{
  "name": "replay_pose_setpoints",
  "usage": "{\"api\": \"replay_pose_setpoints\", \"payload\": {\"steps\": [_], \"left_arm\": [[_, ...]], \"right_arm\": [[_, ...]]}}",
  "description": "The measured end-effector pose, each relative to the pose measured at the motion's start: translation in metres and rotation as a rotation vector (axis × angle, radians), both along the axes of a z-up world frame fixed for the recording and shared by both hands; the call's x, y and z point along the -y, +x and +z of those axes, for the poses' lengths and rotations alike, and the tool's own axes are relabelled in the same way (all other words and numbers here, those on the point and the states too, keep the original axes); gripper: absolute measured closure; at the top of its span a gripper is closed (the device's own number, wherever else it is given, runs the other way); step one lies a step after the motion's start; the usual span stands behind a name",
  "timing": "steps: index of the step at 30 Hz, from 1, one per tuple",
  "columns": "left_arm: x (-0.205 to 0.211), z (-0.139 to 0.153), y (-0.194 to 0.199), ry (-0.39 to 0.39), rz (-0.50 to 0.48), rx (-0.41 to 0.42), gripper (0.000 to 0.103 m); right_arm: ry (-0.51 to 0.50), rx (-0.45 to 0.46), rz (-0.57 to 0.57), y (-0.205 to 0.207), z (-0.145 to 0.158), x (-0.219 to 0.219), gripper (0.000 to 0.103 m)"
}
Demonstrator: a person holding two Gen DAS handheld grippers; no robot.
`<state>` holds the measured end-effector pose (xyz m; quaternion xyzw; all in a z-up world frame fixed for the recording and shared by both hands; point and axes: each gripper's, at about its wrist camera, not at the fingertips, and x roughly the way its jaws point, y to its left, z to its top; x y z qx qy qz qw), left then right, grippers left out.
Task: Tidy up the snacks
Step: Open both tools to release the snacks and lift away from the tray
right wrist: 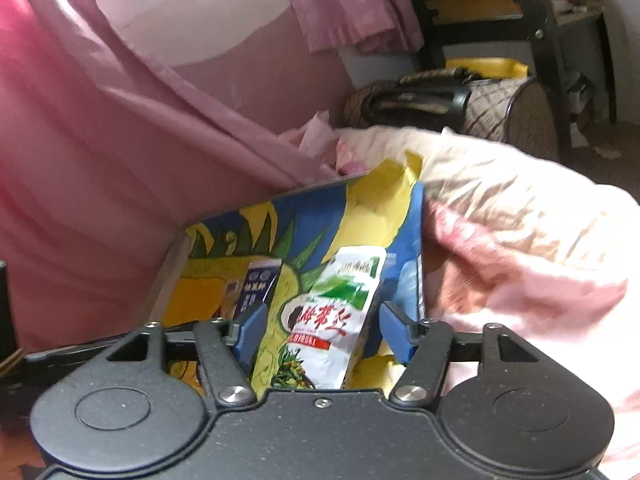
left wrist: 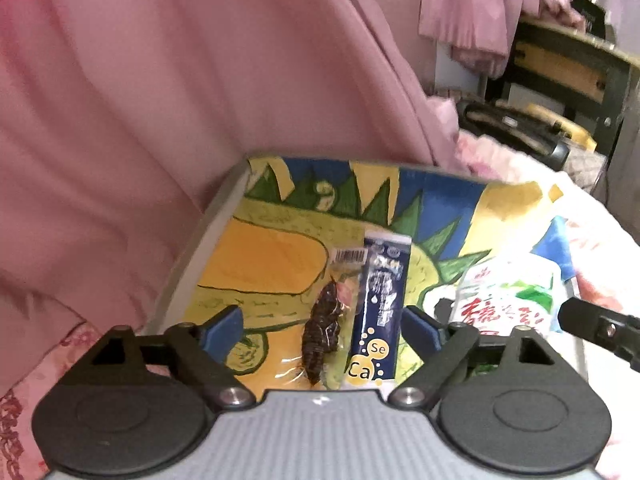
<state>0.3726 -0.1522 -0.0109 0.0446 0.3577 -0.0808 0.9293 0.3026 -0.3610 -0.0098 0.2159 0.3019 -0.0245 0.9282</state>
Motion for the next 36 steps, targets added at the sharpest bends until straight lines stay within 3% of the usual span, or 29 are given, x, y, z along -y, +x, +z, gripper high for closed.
{"api": "replay_pose_setpoints", "payload": {"steps": [8,14,19,28,36], "left_arm": [[-0.031,0.044,-0.050,-0.090,0.033,0.126,0.001],[-0.056,0.073,-0.096,-0.161,0.056,0.203,0.001],[-0.070,0.090,-0.138,-0.170,0.062,0.262,0.000],[-0.098,0.092,-0.201,-0.197,0.087,0.286,0.000],[-0.126,0.079,-0.245,-0.171,0.113,0.286,0.000]], "right_arm": [[-0.044,0.122,-0.014,-0.043,0.038,0.002,0.018],[-0.083,0.216,-0.010,-0.088,0.067,-0.007,0.008],[-0.137,0.273,-0.004,-0.128,0.085,-0.020,0.002],[-0.211,0.303,-0.004,-0.198,0.090,-0.048,0.001],[-0.265,0.305,-0.023,-0.244,0.080,-0.073,0.001]]}}
